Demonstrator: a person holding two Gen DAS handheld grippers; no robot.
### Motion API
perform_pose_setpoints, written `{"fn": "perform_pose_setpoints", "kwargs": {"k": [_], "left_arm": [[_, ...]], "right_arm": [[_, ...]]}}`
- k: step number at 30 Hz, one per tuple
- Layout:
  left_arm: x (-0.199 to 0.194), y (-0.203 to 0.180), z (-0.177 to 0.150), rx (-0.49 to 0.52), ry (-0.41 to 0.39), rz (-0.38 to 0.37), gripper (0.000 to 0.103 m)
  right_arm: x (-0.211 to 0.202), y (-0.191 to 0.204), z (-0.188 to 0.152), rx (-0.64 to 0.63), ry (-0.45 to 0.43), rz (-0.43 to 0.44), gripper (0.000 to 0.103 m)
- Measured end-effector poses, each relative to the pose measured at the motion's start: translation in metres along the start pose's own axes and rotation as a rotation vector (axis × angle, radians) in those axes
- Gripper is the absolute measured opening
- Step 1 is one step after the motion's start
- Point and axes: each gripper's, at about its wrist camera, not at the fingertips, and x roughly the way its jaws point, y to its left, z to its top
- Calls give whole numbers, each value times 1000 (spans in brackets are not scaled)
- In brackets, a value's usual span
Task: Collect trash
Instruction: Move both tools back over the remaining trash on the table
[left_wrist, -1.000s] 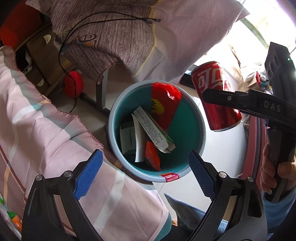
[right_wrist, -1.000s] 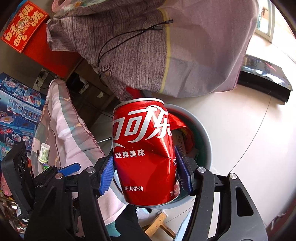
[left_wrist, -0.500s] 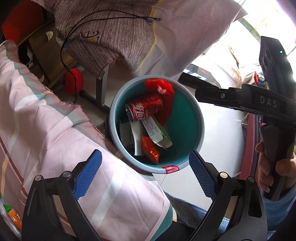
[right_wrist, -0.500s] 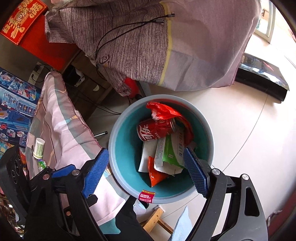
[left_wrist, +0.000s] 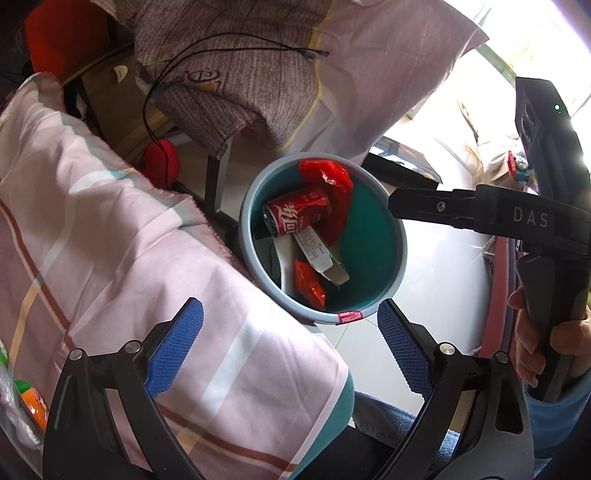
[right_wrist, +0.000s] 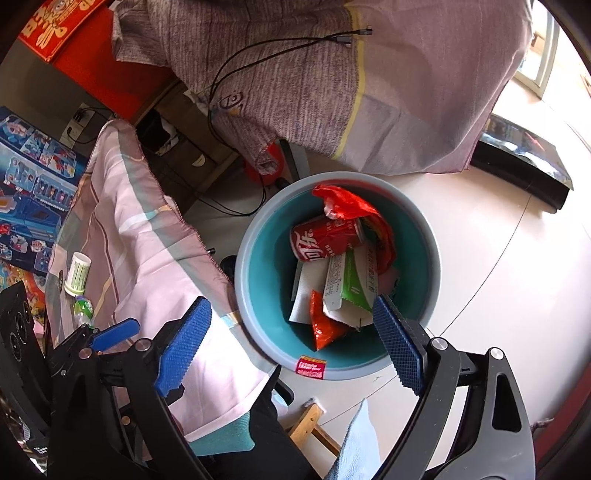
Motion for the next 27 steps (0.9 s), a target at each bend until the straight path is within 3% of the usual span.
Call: {"fn": "perform_pose_setpoints", "kwargs": {"k": [9,27], "left_arm": [[-31,35,-34,-67,-44,47,97],[-111,167,-137,-355,-148,199,97]], "right_arm": [[12,54,-18,-83,49,32,87],[48,188,-53,-292,150,76,87]]}}
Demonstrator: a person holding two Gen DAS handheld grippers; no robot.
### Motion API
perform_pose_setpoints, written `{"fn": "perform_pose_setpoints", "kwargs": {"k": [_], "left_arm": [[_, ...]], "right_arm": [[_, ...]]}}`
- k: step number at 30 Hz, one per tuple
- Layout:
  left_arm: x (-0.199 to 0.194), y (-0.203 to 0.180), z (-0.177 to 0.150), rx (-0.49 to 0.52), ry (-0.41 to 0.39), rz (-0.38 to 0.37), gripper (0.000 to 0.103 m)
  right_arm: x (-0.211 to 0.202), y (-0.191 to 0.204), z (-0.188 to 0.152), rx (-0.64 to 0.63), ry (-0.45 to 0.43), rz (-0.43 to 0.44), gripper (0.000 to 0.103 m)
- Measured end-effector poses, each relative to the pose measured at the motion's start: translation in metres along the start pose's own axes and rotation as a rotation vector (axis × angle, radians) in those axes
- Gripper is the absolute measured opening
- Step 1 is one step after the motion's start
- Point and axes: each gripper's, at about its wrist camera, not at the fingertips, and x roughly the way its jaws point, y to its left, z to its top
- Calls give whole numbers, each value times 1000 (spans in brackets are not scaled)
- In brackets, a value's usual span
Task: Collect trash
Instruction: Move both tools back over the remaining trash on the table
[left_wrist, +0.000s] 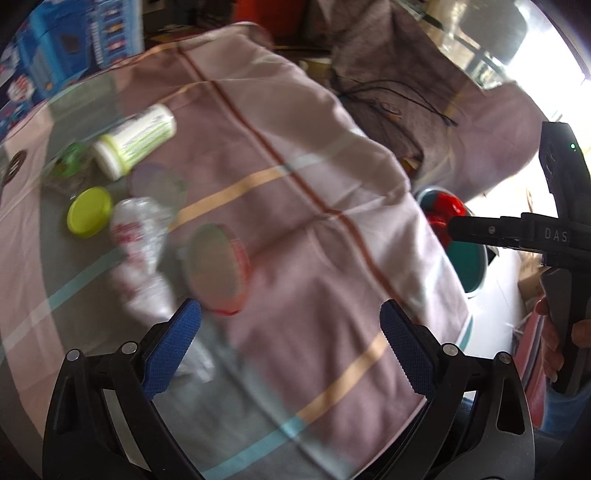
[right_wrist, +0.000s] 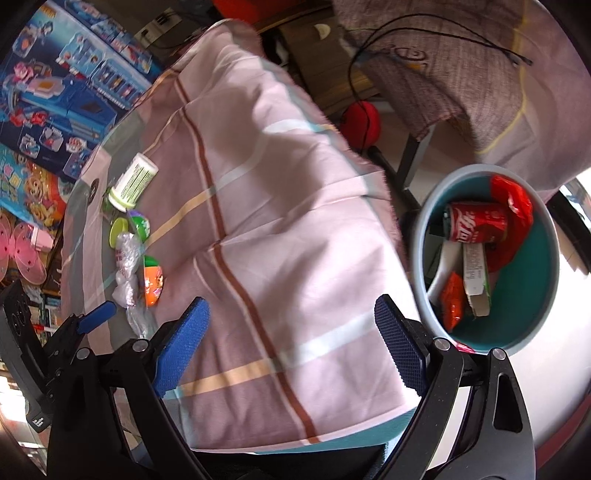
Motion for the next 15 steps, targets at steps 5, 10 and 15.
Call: {"fn": "perform_pose_setpoints", "kwargs": {"k": [5,10,15], "left_arm": [[-9,41,-12,-74,-15,34,97],[-8,86,-21,-163,-17,61,97],[-2,110,-21,-207,-23,79,97]], "right_arm": [[12,30,3,-50,28,-2,87],[26,56,5,-89,53,-2,87],[41,77,8,-108,73,11,87]]}}
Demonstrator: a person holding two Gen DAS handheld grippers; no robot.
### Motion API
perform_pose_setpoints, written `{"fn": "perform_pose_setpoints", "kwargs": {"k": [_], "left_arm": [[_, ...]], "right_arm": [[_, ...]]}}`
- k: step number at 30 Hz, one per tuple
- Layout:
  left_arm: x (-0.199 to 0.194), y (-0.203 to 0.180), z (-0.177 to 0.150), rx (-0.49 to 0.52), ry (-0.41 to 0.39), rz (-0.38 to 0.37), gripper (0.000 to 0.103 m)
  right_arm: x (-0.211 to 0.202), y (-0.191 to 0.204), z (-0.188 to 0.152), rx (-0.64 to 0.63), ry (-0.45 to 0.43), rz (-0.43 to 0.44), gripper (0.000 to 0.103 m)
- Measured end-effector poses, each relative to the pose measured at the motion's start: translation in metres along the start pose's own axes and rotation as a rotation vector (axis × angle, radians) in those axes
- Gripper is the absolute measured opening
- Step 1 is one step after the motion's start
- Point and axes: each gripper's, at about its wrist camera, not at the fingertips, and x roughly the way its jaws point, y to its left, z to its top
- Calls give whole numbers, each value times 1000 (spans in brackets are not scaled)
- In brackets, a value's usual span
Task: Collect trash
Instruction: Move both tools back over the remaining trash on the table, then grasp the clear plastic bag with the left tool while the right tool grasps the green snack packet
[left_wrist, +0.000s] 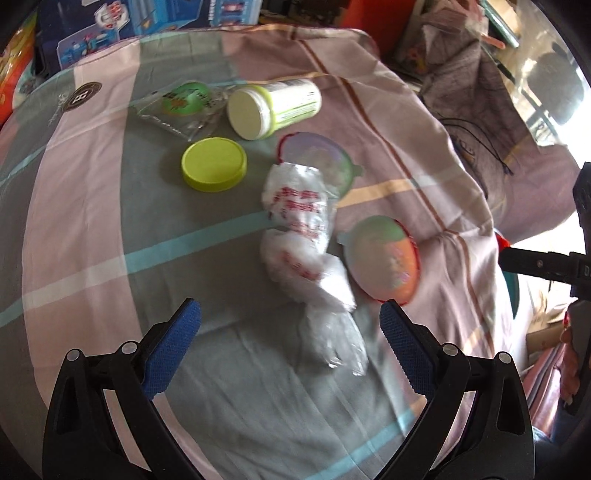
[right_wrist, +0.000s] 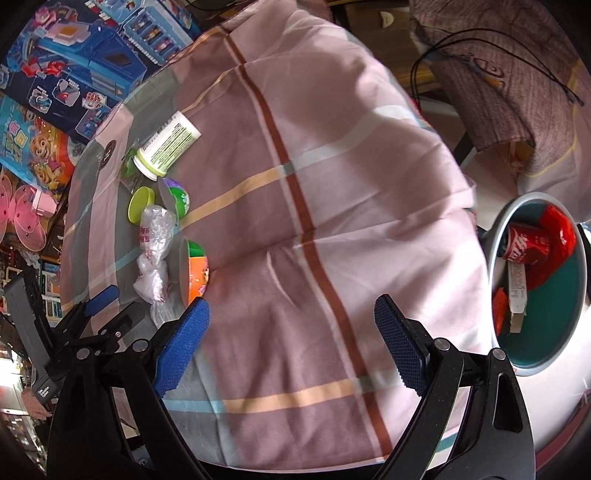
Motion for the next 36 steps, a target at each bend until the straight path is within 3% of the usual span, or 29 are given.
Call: {"fn": "perform_pose_setpoints", "kwargs": {"k": [4,9,13,17,20,29,36], "left_arm": [[9,6,8,-14,6,-9,95],[19,-6,15,28,19,-6,76],[30,-15,14,67,29,20,70],[31,-17,14,99,-15,84,46],[28,-10,17,79,-39,71,33],[-8,43,30,-27,-112,59,31],[-27,105,41,-141,-148,89,31]], "right_arm": [[12,9,5,-10,19,6,87],[20,15,11,-21,28,2,87],[24,14,16,-15,31,-1,87],[28,14,17,-8,39,-1,87],[30,19,18,-16,44,-4,87],[36,72,39,-126,40,-2,87],[47,145,73,-295,35,-14,87]]}}
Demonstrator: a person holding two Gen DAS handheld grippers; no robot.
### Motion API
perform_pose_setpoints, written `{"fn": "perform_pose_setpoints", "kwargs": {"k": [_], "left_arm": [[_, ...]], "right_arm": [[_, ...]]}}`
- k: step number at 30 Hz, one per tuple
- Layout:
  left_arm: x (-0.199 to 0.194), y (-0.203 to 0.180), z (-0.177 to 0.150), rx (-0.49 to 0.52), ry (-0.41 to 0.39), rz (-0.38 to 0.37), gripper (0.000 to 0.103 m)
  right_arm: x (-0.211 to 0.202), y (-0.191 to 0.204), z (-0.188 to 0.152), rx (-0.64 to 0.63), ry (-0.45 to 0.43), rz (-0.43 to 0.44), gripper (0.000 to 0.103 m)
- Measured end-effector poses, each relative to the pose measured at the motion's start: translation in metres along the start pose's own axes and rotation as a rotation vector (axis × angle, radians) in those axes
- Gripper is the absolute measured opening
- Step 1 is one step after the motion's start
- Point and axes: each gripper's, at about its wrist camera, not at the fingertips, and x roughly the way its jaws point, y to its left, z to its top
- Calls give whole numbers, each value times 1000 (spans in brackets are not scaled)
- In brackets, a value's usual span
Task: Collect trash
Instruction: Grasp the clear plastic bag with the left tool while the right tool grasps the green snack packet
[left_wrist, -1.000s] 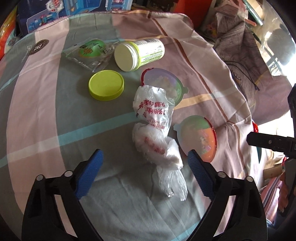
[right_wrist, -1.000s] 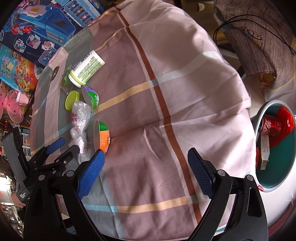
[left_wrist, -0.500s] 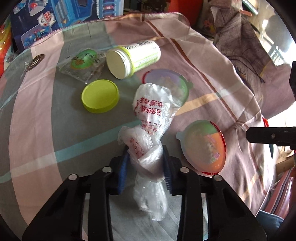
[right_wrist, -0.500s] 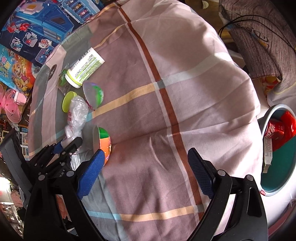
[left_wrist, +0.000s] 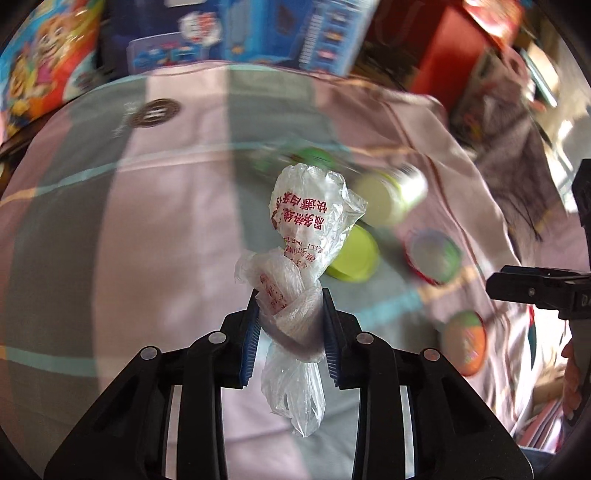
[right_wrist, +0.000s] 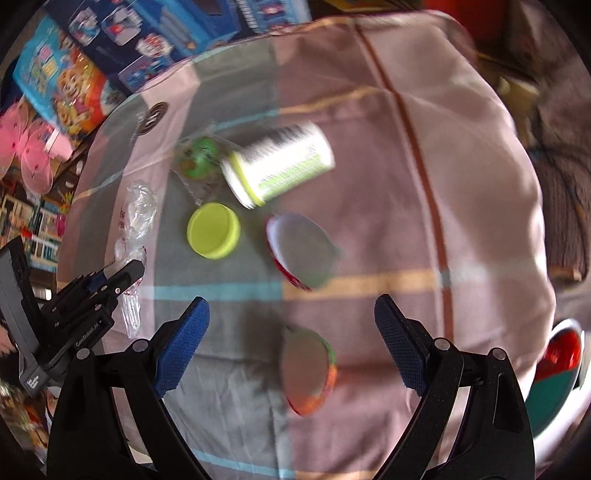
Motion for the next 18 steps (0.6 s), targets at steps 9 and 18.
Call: {"fn": "perform_pose_setpoints", "kwargs": {"k": [9,18], "left_arm": [[0,59,34,-84,-21,26,31],[12,81,52,-102,-6,36,31]], "right_arm": [[31,85,79,-267,9,-1,87],[89,125,114,-480,81,-72,87]]}}
